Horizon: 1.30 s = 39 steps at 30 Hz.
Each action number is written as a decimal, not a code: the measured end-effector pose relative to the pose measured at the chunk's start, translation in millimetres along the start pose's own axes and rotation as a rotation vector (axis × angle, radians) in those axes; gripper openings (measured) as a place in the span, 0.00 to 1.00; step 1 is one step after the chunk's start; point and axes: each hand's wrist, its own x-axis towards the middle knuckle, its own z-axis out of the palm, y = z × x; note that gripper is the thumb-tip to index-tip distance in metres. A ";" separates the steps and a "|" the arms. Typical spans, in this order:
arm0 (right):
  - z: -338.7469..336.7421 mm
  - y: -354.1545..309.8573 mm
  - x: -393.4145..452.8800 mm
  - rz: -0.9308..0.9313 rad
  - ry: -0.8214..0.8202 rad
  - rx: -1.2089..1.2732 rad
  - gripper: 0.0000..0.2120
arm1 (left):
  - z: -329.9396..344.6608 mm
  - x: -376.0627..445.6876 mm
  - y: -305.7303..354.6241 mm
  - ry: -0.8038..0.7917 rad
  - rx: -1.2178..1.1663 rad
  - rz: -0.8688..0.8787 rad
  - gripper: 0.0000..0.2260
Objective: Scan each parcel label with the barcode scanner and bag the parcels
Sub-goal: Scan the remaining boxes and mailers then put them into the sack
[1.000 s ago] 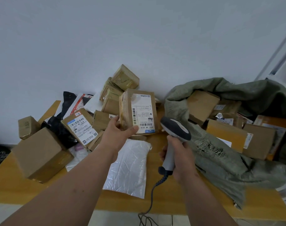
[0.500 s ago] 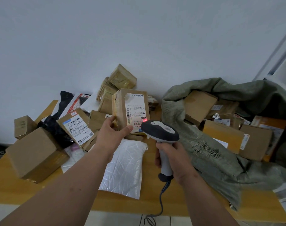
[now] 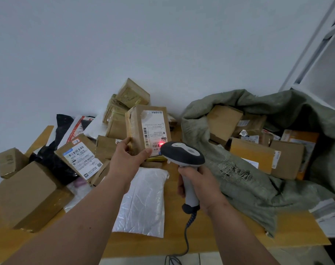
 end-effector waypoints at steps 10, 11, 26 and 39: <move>17.1 2.4 6.9 -0.026 0.207 0.058 0.04 | -5.9 17.5 5.2 -0.089 -0.017 0.022 0.36; 17.9 3.7 8.2 -0.040 0.233 0.046 0.05 | -5.9 18.0 6.6 -0.099 -0.020 0.029 0.36; -39.1 -22.2 26.7 -0.243 0.554 0.361 0.15 | 80.3 17.1 79.9 -0.275 0.032 0.222 0.36; -206.5 -67.6 44.7 -0.215 0.827 0.439 0.03 | 255.4 -0.9 141.9 -0.597 0.305 0.127 0.31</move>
